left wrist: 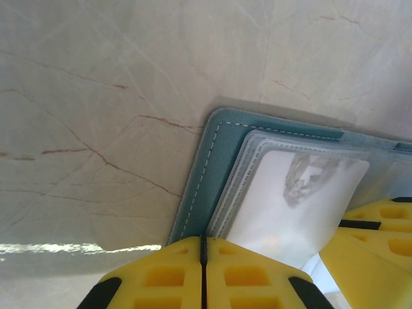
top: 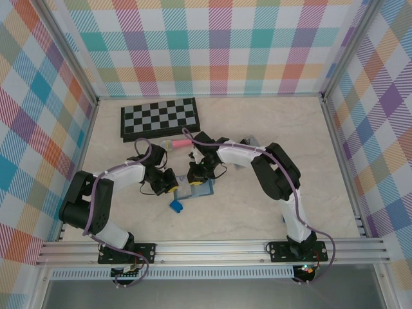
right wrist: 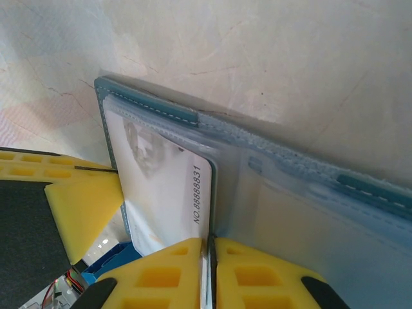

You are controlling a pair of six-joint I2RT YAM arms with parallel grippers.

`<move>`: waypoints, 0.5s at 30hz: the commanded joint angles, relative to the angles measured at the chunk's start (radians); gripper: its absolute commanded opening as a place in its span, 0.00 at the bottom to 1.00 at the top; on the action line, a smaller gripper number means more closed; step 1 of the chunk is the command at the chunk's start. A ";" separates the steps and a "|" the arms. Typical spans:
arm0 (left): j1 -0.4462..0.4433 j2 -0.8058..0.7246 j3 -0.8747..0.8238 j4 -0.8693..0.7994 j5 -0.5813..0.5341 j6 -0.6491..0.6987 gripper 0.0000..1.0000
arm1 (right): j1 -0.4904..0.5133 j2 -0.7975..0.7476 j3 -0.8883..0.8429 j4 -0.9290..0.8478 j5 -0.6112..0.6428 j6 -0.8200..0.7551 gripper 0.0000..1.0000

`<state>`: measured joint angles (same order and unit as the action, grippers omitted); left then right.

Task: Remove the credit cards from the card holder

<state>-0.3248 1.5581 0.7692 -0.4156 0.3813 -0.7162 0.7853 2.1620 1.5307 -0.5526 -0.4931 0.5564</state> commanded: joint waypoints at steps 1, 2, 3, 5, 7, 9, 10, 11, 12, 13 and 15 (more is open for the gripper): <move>-0.002 -0.010 -0.022 -0.021 -0.015 0.015 0.07 | 0.006 0.007 -0.003 0.029 -0.059 -0.027 0.16; -0.002 -0.010 -0.024 -0.020 -0.012 0.014 0.07 | 0.006 0.008 -0.003 0.031 -0.057 -0.027 0.17; -0.002 -0.009 -0.025 -0.020 -0.009 0.015 0.07 | 0.006 0.010 -0.003 0.030 -0.057 -0.025 0.18; -0.002 -0.010 -0.028 -0.017 -0.004 0.016 0.07 | 0.006 0.018 -0.001 0.030 -0.058 -0.023 0.19; -0.002 -0.010 -0.032 -0.015 -0.001 0.016 0.07 | 0.006 0.025 -0.001 0.032 -0.063 -0.017 0.19; -0.002 -0.010 -0.036 -0.013 0.004 0.016 0.06 | 0.007 0.026 -0.003 0.049 -0.085 -0.009 0.18; -0.003 -0.012 -0.037 -0.010 0.006 0.014 0.06 | 0.006 0.025 -0.006 0.058 -0.094 -0.004 0.18; -0.003 -0.015 -0.039 -0.009 0.008 0.012 0.05 | 0.006 0.025 -0.006 0.065 -0.100 0.002 0.17; -0.003 -0.018 -0.043 0.000 0.019 0.011 0.05 | 0.006 0.027 -0.006 0.071 -0.104 0.006 0.16; -0.003 -0.024 -0.049 0.012 0.031 0.007 0.05 | 0.007 0.025 -0.007 0.078 -0.105 0.012 0.16; -0.005 -0.035 -0.056 0.025 0.042 -0.001 0.05 | 0.006 0.021 -0.007 0.089 -0.107 0.020 0.14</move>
<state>-0.3248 1.5383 0.7441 -0.4034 0.3897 -0.7139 0.7807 2.1708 1.5303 -0.5198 -0.5293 0.5621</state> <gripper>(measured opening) 0.053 0.144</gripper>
